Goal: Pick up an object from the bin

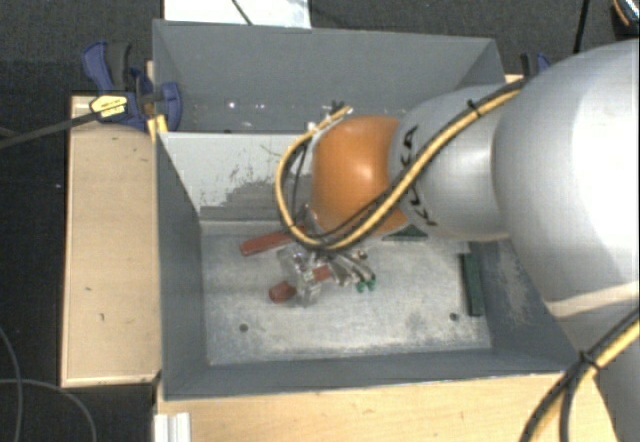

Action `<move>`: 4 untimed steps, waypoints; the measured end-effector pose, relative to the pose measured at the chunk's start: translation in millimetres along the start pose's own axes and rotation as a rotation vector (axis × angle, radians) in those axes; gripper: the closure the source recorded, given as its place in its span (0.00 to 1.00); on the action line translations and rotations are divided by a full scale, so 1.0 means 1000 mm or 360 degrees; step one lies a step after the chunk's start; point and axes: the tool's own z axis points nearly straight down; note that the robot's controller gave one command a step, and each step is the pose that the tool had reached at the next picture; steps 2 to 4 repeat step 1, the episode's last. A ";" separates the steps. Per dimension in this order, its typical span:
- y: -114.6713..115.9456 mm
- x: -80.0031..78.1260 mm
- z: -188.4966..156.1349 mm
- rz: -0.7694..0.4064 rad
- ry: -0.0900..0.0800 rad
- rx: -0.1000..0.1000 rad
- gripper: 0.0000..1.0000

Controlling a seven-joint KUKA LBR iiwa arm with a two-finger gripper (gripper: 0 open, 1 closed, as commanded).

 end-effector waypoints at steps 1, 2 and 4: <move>0.013 -0.008 -0.162 -0.0023 -0.0018 0.0002 1.00; 0.013 -0.008 -0.162 -0.0023 -0.0018 0.0002 1.00; 0.013 -0.008 -0.162 -0.0023 -0.0018 0.0002 1.00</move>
Offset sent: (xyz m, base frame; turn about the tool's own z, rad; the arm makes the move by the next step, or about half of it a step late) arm 0.0004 0.0141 0.1568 -0.0143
